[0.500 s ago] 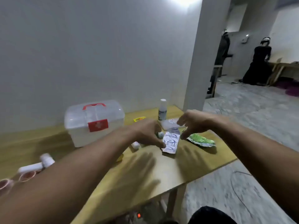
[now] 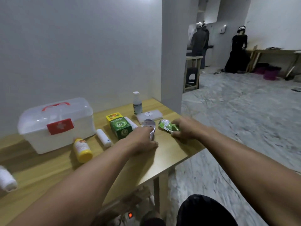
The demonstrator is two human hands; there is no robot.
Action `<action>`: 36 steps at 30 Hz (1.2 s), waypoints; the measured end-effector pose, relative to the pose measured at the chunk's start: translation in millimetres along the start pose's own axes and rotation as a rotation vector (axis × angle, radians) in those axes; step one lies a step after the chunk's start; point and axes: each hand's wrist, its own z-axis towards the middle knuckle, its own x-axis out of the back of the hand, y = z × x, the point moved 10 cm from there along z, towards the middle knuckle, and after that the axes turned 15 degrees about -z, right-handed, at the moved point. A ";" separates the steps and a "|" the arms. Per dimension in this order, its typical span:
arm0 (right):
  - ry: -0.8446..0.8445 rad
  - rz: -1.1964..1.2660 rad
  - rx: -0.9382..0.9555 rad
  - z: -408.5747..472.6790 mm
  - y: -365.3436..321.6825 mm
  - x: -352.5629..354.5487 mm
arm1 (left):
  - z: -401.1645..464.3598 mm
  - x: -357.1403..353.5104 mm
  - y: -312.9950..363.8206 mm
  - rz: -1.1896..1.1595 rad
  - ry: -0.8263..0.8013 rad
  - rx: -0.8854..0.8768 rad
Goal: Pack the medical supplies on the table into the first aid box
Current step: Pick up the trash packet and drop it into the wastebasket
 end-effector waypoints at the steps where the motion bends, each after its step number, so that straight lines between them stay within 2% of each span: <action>1: 0.015 -0.044 0.005 -0.5 0.3 1.4 | 2.0 -1.5 -1.6 0.008 0.022 0.008; 6: 0.036 -0.279 0.025 -12.1 6.9 7.0 | 9.1 2.9 14.6 0.014 0.140 -0.081; 12: 0.095 -0.434 0.024 -32.7 22.5 9.8 | 9.7 -7.0 42.1 0.144 0.097 -0.147; 16: 0.138 -0.383 -0.007 -47.3 38.6 12.3 | 5.4 -23.0 64.1 0.346 0.020 -0.265; 19: 0.195 -0.293 -0.048 -61.1 57.9 17.7 | 3.1 -26.1 73.2 0.382 0.012 -0.315; 23: 0.212 -0.121 -0.104 -82.7 83.1 23.6 | -0.3 -25.3 91.7 0.260 0.030 -0.359; 29: 0.210 0.076 -0.194 -112.0 115.9 26.3 | -9.3 -29.2 146.2 -0.070 0.087 -0.407; 33: 0.102 0.117 -0.261 -128.8 137.0 6.4 | -16.0 -41.6 183.0 -0.165 0.143 -0.477; 36: 0.008 0.126 -0.306 -145.1 150.7 -17.7 | -14.5 -63.4 192.9 -0.198 0.128 -0.461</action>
